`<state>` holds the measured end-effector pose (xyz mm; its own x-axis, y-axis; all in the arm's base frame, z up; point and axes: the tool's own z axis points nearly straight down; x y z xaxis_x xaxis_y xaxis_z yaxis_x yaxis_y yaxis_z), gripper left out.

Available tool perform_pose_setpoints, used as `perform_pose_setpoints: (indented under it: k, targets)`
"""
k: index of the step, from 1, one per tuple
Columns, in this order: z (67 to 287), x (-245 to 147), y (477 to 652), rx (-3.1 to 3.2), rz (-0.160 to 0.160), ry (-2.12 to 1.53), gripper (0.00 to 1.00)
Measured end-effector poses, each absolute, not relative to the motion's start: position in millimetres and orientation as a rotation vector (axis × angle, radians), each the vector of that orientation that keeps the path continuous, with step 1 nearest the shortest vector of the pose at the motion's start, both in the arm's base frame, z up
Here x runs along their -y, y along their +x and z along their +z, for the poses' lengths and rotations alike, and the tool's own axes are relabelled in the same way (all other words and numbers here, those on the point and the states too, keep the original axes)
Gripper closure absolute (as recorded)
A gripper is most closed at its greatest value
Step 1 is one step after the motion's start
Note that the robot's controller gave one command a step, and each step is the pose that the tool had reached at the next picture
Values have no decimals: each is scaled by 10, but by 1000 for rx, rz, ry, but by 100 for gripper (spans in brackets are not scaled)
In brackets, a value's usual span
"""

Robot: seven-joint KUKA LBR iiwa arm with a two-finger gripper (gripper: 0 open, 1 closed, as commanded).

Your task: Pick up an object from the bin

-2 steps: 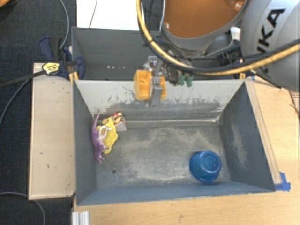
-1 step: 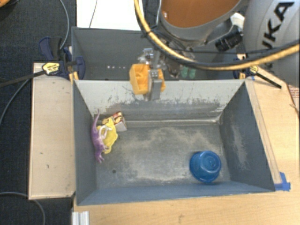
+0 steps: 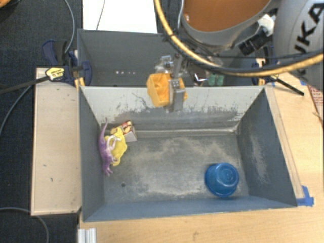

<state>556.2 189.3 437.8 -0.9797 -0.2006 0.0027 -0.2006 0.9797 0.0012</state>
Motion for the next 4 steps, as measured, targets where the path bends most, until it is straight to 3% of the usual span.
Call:
perform_pose_setpoints:
  k: [1,2,3,4]
  targets:
    - [4568,-2038,5720,3151,-5,47,0]
    - [4620,-2149,5706,3144,-7,161,0]
    - [4631,-2103,5678,3141,-7,182,0]
    - [4675,-1821,5463,3140,-8,244,0]
